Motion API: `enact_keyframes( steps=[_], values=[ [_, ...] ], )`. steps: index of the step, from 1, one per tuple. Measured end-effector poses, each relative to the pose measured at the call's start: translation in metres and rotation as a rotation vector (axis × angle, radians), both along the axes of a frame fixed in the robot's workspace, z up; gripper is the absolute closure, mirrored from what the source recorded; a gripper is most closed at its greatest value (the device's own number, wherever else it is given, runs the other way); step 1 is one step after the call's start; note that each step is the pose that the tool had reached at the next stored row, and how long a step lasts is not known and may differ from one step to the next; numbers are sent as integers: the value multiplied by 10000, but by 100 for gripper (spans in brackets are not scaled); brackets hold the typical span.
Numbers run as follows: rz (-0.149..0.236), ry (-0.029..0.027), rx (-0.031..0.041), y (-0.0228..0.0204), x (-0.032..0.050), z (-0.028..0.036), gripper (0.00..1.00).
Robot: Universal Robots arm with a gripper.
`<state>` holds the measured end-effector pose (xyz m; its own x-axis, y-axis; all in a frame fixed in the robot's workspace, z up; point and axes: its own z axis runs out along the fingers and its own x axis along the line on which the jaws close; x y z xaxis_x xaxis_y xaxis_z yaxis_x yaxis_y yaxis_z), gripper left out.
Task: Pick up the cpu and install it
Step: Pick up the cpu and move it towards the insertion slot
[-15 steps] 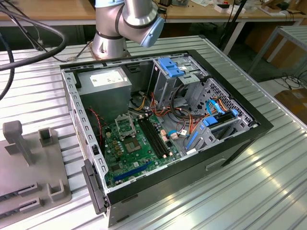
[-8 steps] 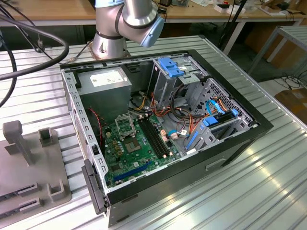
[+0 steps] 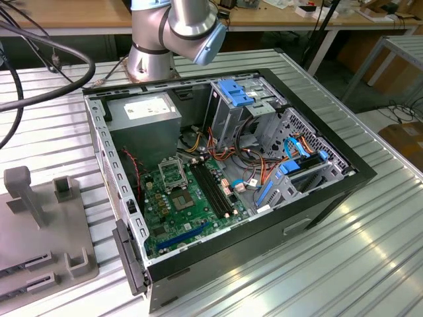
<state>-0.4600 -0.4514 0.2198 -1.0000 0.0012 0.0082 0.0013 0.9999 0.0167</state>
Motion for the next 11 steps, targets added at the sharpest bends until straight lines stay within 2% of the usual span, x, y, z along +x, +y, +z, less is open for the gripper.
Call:
enact_keyframes(
  steps=[11],
  values=[
    [-1, 83, -3, 0, 0, -177, 46]
  ],
)
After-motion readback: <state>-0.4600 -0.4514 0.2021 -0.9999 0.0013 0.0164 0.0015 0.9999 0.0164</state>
